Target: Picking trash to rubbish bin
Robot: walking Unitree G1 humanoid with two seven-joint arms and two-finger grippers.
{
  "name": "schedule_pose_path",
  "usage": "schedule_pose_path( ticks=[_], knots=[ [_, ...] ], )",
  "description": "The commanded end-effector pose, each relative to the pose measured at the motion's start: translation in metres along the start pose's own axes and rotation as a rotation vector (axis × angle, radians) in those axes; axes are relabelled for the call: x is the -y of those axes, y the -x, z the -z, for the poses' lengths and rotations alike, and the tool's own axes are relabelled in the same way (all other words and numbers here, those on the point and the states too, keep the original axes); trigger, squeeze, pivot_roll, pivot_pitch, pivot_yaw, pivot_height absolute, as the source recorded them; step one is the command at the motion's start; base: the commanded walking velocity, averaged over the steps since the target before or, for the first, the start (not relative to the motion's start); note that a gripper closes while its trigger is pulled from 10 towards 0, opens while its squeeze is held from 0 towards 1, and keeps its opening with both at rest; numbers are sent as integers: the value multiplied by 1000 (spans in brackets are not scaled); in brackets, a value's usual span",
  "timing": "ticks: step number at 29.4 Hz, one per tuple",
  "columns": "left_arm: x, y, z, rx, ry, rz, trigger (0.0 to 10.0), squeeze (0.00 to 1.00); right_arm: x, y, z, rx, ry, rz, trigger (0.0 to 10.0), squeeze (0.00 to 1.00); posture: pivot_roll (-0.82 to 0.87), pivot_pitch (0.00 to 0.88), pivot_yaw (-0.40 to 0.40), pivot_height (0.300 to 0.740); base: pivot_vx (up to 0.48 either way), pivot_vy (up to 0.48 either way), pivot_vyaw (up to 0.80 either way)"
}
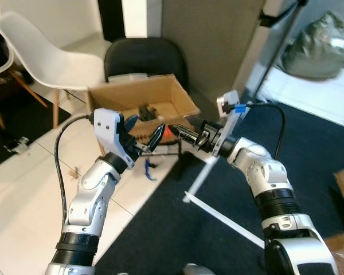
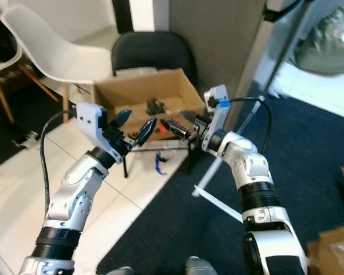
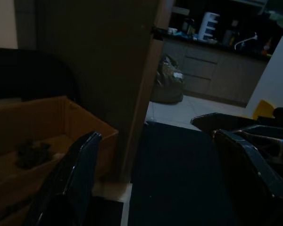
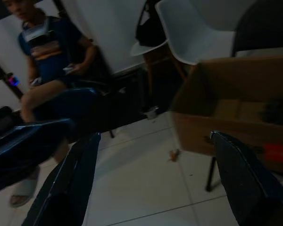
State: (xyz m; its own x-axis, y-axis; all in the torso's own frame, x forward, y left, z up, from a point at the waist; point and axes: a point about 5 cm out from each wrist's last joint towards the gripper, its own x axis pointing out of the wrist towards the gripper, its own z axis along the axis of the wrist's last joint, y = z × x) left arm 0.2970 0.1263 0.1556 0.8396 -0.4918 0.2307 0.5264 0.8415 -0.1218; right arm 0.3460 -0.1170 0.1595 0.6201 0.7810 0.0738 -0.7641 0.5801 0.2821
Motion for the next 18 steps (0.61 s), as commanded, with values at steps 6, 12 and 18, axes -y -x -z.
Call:
schedule_pose_path(
  ticks=[6, 12, 18],
  knots=[
    [1, 1, 2, -3, 3, 5, 10000, 0, -4, -4, 3, -17, 3, -19, 10000, 0, -37, 0, -43, 740, -338, 0, 0],
    [1, 0, 2, -3, 3, 6, 10000, 0, -4, -3, 4, -19, 6, -19, 10000, 0, -39, 0, -43, 740, -336, 0, 0],
    [2, 0, 2, -3, 3, 7, 10000, 0, -4, -3, 4, -20, 9, -20, 10000, 0, -41, 0, -45, 740, -337, 0, 0]
  ],
)
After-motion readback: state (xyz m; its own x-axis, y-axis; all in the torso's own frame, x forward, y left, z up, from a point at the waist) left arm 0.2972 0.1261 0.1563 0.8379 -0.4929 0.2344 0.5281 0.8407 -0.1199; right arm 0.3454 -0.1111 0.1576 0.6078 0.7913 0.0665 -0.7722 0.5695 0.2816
